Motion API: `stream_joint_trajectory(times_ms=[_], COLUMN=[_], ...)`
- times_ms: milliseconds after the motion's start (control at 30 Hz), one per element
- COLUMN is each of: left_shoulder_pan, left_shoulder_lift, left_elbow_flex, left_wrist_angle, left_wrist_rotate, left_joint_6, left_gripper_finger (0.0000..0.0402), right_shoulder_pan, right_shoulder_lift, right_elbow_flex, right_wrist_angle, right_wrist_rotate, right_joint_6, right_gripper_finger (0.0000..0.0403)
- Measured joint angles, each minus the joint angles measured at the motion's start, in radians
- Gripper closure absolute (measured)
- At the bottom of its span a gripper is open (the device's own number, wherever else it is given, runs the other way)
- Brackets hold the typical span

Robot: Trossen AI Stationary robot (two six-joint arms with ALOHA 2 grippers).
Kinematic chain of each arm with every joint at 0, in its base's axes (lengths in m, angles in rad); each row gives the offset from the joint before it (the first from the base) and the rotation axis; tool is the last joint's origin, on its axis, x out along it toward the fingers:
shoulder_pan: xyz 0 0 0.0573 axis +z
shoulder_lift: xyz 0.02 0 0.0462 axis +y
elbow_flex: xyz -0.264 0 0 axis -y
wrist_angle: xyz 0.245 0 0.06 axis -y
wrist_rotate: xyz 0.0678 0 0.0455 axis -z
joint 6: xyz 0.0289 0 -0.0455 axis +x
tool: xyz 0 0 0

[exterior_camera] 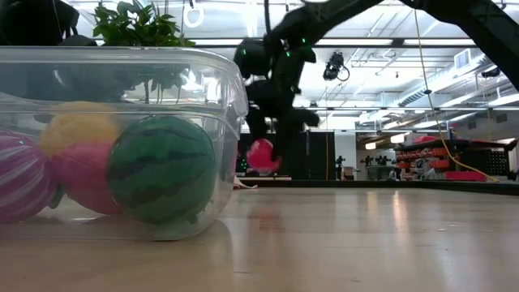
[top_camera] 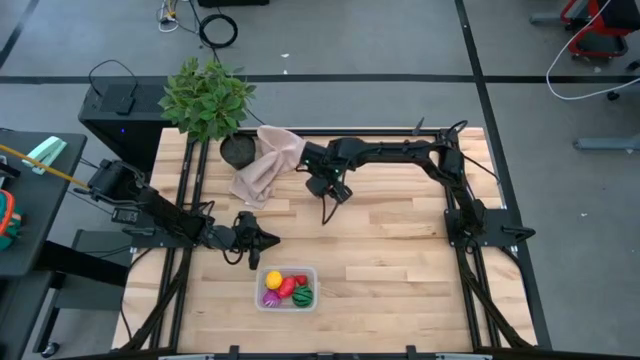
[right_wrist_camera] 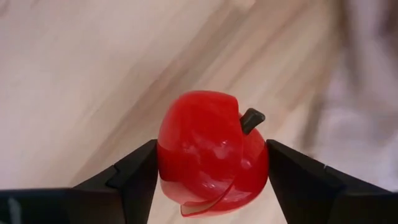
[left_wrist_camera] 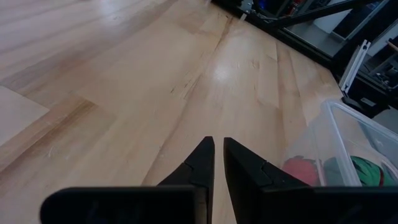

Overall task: Pick and placing Produce into tupperware
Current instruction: Put the apple into the transparent bin

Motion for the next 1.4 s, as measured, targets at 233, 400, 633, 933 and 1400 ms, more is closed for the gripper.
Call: stream_joint_trajectory(times_ms=[233,400,633,933,1400], left_shoulder_pan=[0.000,0.000,0.000,0.000,0.000], left_shoulder_lift=[0.000,0.000,0.000,0.000,0.000], left_elbow_flex=[0.000,0.000,0.000,0.000,0.000], left_wrist_angle=[0.000,0.000,0.000,0.000,0.000], left_wrist_rotate=[0.000,0.000,0.000,0.000,0.000], left_joint_6=[0.000,0.000,0.007,0.009,0.008], left_gripper_finger=[0.0356,0.0361,0.0357,0.0354,0.0355], right_shoulder_pan=[0.024,0.066,0.138,0.217,0.398], right_shoulder_lift=[-0.001,-0.002,-0.001,0.000,0.000], right_elbow_flex=[0.148,0.222,0.265,0.271,0.271], right_wrist_angle=[-0.094,-0.142,-0.244,-0.380,-0.475], right_wrist_rotate=[0.003,0.003,0.033,0.053,0.038], right_joint_6=[0.049,0.116,0.209,0.380,0.691], right_gripper_finger=[0.0131,0.0131,0.0131,0.0131,0.0131])
